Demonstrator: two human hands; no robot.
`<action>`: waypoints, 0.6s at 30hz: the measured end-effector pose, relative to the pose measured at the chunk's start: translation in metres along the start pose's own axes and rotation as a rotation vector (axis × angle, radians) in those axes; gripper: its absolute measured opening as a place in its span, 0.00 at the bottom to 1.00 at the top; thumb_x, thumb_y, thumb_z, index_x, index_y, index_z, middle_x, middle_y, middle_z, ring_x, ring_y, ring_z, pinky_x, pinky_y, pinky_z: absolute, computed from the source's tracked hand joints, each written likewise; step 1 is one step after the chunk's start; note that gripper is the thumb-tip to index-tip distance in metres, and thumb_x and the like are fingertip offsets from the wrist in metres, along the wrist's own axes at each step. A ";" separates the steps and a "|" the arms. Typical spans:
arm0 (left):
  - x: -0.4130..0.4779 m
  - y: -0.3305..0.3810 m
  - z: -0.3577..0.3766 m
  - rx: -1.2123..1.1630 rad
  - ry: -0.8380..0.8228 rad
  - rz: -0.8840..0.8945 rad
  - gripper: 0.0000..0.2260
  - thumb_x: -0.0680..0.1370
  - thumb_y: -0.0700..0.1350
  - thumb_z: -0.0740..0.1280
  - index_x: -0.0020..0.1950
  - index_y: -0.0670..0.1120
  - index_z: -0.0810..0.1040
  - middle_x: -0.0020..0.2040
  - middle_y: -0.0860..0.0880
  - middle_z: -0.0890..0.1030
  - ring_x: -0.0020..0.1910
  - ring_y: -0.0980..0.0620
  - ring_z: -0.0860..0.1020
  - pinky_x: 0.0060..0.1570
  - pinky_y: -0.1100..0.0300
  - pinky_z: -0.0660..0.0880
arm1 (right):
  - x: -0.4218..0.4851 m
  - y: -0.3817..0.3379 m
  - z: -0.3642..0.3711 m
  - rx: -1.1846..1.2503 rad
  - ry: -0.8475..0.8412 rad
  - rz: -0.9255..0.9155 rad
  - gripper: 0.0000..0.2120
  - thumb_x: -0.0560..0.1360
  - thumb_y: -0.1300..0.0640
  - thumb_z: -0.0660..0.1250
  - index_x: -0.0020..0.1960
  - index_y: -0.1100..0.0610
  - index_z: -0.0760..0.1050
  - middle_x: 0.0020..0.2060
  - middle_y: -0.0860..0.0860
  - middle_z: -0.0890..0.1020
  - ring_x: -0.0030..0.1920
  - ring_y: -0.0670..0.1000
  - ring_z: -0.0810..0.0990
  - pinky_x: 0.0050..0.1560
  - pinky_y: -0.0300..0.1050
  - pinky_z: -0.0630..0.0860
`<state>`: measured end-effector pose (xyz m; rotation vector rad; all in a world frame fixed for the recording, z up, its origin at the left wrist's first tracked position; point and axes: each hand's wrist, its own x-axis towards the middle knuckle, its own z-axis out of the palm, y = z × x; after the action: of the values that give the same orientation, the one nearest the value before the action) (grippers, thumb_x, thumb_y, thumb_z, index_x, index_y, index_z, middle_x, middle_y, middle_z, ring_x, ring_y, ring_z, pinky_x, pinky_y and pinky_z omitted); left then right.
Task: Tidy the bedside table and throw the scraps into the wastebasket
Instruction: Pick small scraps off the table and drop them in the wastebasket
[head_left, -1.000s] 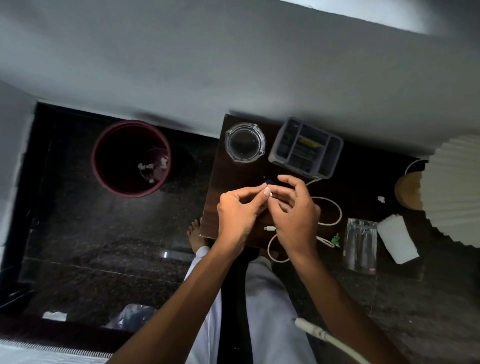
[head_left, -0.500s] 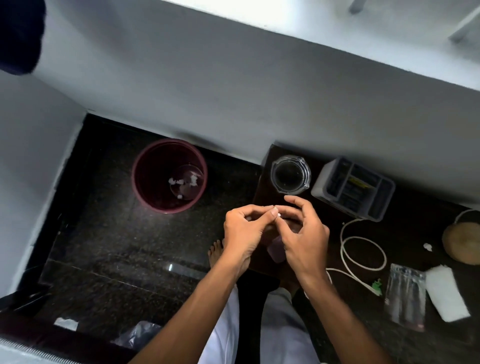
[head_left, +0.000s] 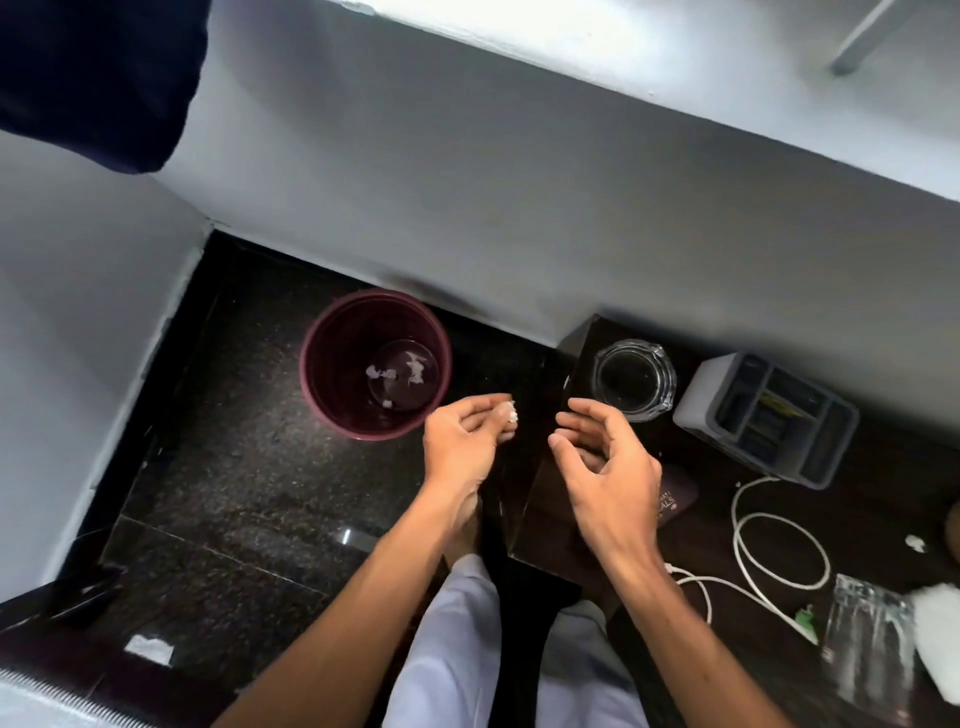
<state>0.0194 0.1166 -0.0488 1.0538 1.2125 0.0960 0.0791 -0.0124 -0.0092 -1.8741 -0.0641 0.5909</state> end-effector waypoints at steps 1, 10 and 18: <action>0.009 0.000 -0.007 0.016 0.028 0.007 0.05 0.79 0.36 0.71 0.47 0.45 0.84 0.40 0.47 0.86 0.37 0.58 0.84 0.40 0.67 0.80 | 0.001 0.000 0.002 -0.002 0.002 0.000 0.19 0.74 0.65 0.73 0.56 0.44 0.77 0.48 0.46 0.85 0.49 0.41 0.85 0.48 0.31 0.79; 0.077 0.006 -0.078 0.025 0.427 0.027 0.05 0.73 0.35 0.77 0.45 0.36 0.83 0.31 0.47 0.83 0.28 0.56 0.83 0.34 0.64 0.82 | 0.008 0.005 0.011 -0.034 0.008 0.022 0.17 0.73 0.65 0.74 0.58 0.50 0.79 0.48 0.45 0.85 0.48 0.42 0.84 0.49 0.32 0.79; 0.103 0.000 -0.110 0.206 0.521 0.000 0.10 0.74 0.38 0.76 0.54 0.42 0.81 0.49 0.39 0.85 0.50 0.41 0.86 0.55 0.45 0.82 | 0.006 0.014 0.006 -0.063 0.045 0.056 0.18 0.72 0.65 0.75 0.56 0.46 0.80 0.47 0.43 0.85 0.47 0.41 0.84 0.46 0.30 0.79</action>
<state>-0.0262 0.2427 -0.1181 1.2520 1.7196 0.2630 0.0790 -0.0104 -0.0255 -1.9549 -0.0007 0.5909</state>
